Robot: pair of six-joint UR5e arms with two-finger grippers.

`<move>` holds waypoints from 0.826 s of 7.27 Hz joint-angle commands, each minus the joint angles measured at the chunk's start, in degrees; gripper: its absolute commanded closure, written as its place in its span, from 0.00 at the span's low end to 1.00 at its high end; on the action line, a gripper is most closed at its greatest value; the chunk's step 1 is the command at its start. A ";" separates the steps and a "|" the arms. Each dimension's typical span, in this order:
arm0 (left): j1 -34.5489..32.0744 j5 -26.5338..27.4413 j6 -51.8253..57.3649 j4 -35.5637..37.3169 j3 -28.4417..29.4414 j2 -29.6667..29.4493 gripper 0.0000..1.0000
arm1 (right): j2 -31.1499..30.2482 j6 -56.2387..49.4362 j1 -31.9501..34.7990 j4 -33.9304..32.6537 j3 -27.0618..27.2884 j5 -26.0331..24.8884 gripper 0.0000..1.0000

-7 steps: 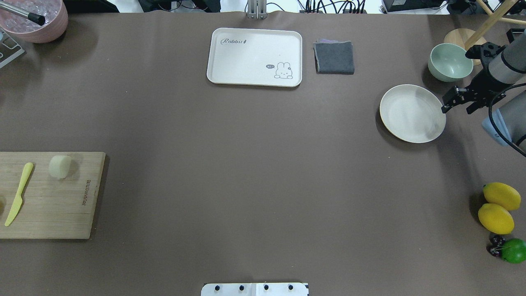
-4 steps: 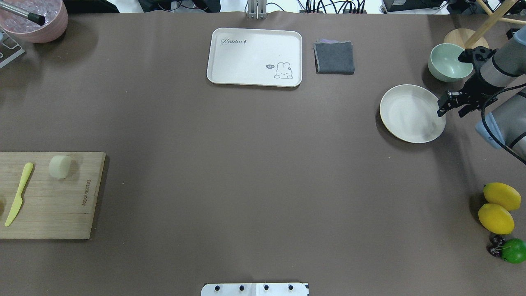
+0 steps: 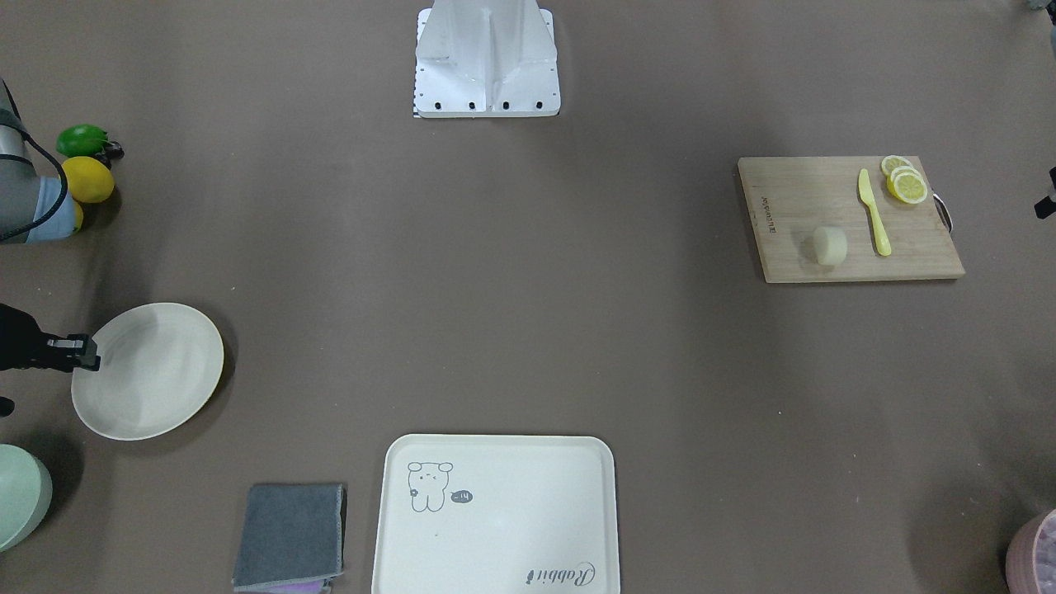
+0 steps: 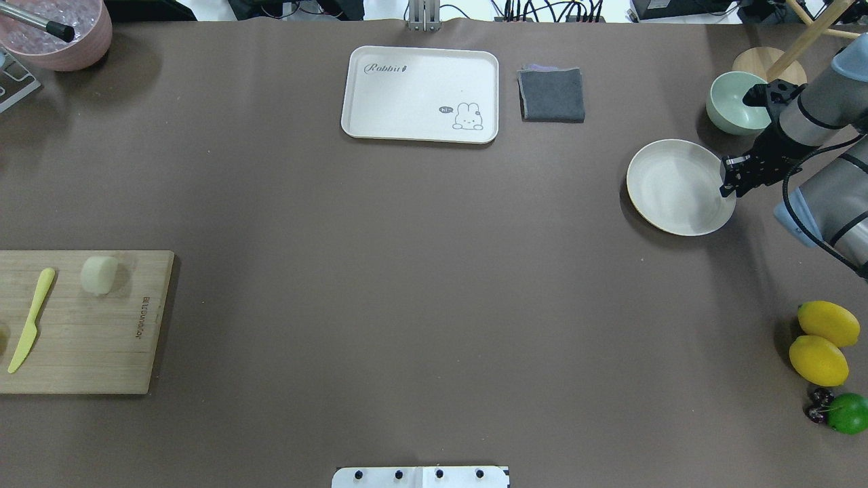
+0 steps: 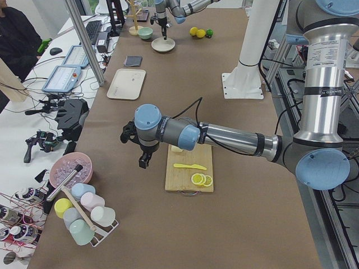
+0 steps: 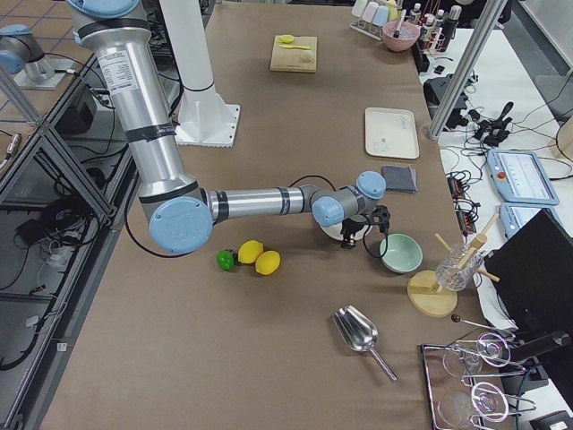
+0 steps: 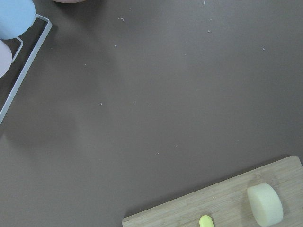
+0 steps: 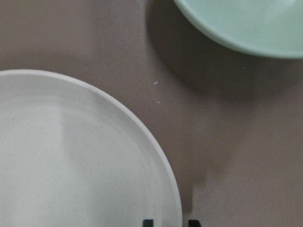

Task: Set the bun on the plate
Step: 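Reach the right gripper to the white plate rim and grasp it, then slide the white plate with the right gripper toward the table centre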

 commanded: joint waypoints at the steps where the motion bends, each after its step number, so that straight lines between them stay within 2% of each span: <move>1: 0.00 -0.03 -0.03 0.00 0.31 -0.01 0.02 | 0.18 -0.15 -0.43 0.00 -0.02 -0.78 1.00; 3: 0.00 -0.03 -0.03 0.00 0.31 -0.01 0.02 | 4.55 3.69 -0.35 -0.09 0.77 1.39 1.00; 4: 0.00 -0.12 0.05 -0.09 0.22 -0.01 0.02 | 7.45 10.68 -2.09 0.00 2.08 2.72 1.00; 5: 0.00 -0.03 -0.21 -0.35 -0.30 -0.01 0.02 | 8.61 21.72 -6.98 0.09 6.79 2.82 1.00; 6: 0.43 -0.03 -6.82 -0.62 -0.57 -0.53 0.02 | 9.75 30.35 -11.12 0.09 10.58 2.38 1.00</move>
